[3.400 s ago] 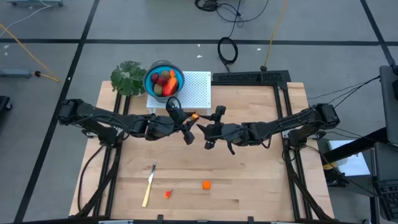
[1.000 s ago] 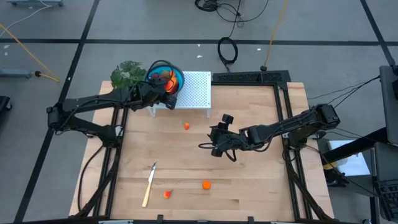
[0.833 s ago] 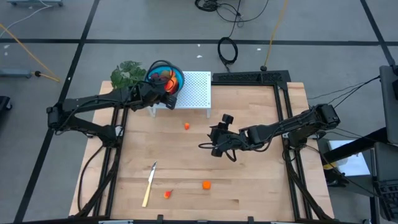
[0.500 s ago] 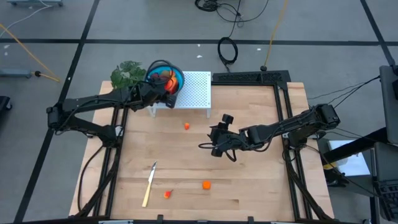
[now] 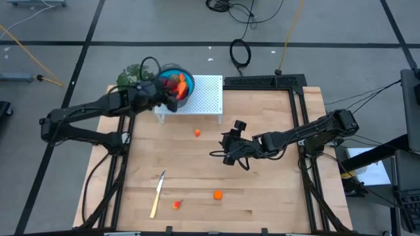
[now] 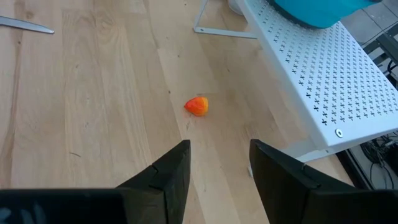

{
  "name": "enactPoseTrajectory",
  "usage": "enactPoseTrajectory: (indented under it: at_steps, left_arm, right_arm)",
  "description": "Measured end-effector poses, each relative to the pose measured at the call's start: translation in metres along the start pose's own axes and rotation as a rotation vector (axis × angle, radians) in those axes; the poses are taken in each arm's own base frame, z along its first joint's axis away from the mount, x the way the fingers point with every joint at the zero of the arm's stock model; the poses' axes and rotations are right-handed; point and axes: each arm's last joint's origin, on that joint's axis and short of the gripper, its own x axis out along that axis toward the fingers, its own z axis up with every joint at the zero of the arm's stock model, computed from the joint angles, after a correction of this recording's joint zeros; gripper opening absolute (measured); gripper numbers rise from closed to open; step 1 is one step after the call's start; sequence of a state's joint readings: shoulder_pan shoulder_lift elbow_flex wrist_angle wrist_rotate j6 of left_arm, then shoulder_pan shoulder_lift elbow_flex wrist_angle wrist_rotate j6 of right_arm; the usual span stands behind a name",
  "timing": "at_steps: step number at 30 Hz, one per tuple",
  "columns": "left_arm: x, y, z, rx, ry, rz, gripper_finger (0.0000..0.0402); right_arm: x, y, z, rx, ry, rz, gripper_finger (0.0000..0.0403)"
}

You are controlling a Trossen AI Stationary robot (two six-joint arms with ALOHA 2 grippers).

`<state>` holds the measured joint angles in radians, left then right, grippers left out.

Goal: Pick & Place Fruit
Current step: Put the top peach into the blue strainer bowl on the shelf

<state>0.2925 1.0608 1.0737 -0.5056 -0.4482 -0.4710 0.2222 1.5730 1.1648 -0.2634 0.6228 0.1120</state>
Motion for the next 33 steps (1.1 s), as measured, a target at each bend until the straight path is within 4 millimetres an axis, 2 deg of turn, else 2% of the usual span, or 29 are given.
enactPoseTrajectory:
  at_steps: [9, 18, 24, 33]
  left_arm:
    - [-0.038, -0.029, -0.012, 0.129, 0.008, -0.253, 0.0108]
    - [-0.060, -0.063, -0.038, 0.168, 0.088, -0.427, 0.0011]
    - [-0.063, -0.086, -0.060, 0.208, 0.139, -0.454, 0.0010]
    - [-0.049, -0.114, -0.095, 0.251, 0.242, -0.422, 0.0003]
  right_arm:
    - [0.000, 0.000, 0.000, 0.000, 0.000, 0.000, 0.0155]
    - [0.000, 0.000, 0.000, 0.000, 0.000, 0.000, 0.0155]
    - [0.000, 0.000, 0.000, 0.002, -0.003, 0.001, 0.0155]
    - [-0.001, 0.001, 0.000, 0.002, -0.004, 0.002, 0.0155]
